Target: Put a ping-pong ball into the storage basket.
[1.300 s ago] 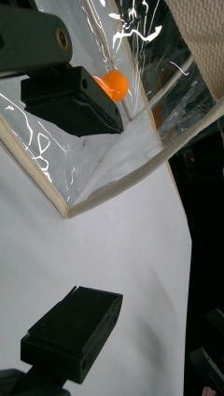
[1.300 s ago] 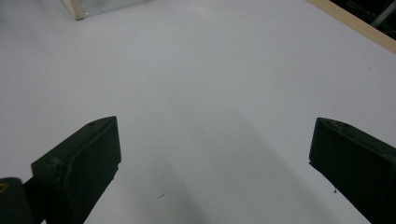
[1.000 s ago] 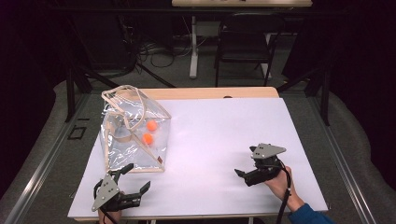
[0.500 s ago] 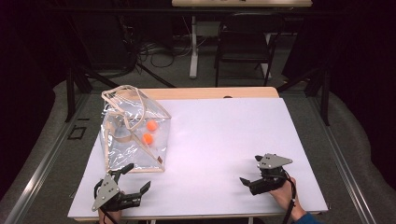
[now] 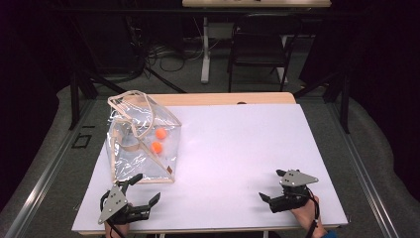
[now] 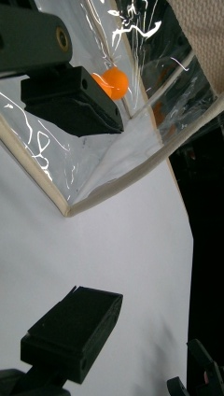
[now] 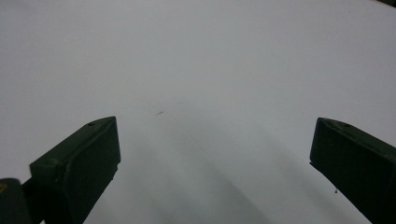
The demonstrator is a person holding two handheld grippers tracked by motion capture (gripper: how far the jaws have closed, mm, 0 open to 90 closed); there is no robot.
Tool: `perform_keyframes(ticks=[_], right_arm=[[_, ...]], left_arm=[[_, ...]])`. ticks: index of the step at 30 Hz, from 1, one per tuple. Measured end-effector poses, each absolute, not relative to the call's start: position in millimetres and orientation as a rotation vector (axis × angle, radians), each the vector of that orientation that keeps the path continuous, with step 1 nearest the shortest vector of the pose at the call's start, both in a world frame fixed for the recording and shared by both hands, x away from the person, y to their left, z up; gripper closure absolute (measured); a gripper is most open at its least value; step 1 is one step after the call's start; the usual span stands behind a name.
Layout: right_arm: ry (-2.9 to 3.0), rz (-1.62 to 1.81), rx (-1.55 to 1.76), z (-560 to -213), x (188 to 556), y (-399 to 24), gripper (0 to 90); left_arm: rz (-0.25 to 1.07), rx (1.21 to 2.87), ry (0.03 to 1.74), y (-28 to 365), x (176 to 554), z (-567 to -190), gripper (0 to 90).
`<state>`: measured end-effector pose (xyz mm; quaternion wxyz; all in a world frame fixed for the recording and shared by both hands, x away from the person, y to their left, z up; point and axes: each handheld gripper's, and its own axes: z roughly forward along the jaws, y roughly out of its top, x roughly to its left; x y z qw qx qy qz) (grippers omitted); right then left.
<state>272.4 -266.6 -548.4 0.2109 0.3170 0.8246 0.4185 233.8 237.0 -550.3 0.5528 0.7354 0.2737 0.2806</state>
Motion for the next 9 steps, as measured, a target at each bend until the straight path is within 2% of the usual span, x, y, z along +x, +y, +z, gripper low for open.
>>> perform_keyframes(ticks=[9], right_arm=[[2.289, 1.181, 0.886, -556.1, 271.6, -267.8, 1.2]], left_arm=[[0.66, 1.747, 0.653, 236.1, 234.7, -550.9, 15.8]])
